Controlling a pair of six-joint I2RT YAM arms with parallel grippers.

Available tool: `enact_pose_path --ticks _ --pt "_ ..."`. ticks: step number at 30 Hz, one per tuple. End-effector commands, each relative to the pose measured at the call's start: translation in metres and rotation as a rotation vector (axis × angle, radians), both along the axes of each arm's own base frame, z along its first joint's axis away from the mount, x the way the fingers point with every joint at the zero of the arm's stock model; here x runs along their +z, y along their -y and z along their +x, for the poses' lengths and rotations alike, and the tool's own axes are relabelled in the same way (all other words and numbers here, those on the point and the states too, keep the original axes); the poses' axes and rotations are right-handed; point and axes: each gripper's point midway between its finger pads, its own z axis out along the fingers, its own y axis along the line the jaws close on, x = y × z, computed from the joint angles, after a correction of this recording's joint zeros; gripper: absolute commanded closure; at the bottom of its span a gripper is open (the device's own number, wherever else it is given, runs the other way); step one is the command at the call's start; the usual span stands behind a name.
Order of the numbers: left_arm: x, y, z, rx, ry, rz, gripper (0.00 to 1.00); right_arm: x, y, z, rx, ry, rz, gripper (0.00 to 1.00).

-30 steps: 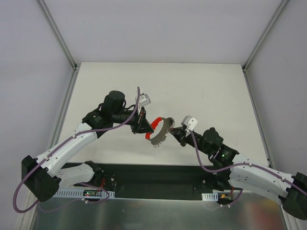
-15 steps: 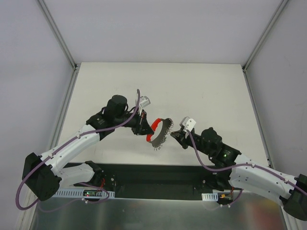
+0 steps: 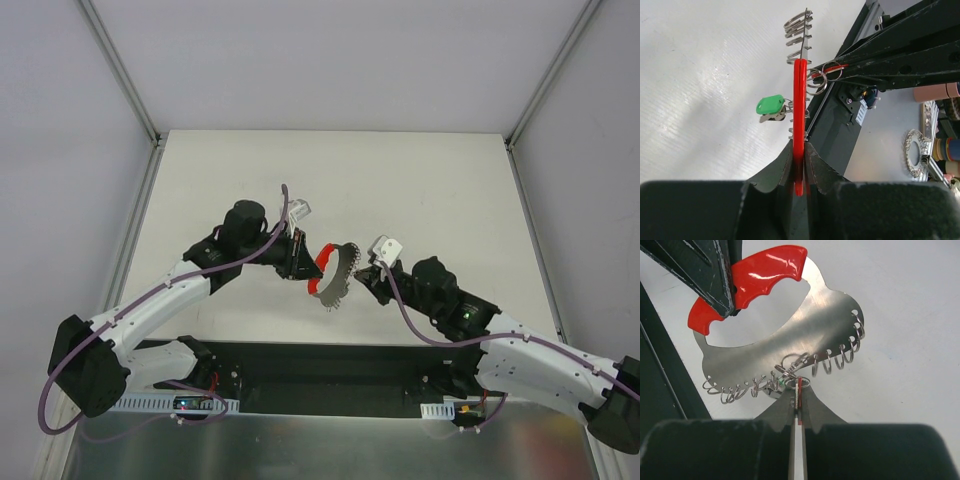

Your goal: Remove the keys from the keyring

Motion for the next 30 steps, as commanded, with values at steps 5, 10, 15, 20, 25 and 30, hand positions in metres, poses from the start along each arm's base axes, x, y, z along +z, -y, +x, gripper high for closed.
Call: enact_pose_path --ticks 5,10,15,20,25,30 --pt "-0.007 -0.008 0.009 0.071 0.017 0.010 0.74 0.039 -0.004 0.010 -0.012 0.080 0.030 0.99" --pt "0.003 -0.013 0.011 0.089 0.075 -0.004 0.55 0.040 -0.005 0.010 -0.002 0.085 0.002 0.99" --pt "0.022 -0.017 0.015 0.092 0.184 -0.020 0.47 0.041 -0.004 0.011 -0.004 0.081 -0.015 0.99" --pt "0.031 -0.011 0.007 0.006 0.226 -0.043 0.46 0.046 -0.004 0.008 0.004 0.076 0.003 0.99" --pt "0.044 -0.003 -0.005 -0.063 0.325 -0.056 0.47 0.045 -0.001 0.005 0.002 0.069 0.009 0.99" --pt "0.055 0.020 -0.030 -0.190 0.397 -0.085 0.53 0.048 -0.003 -0.002 0.037 0.067 0.031 0.99"
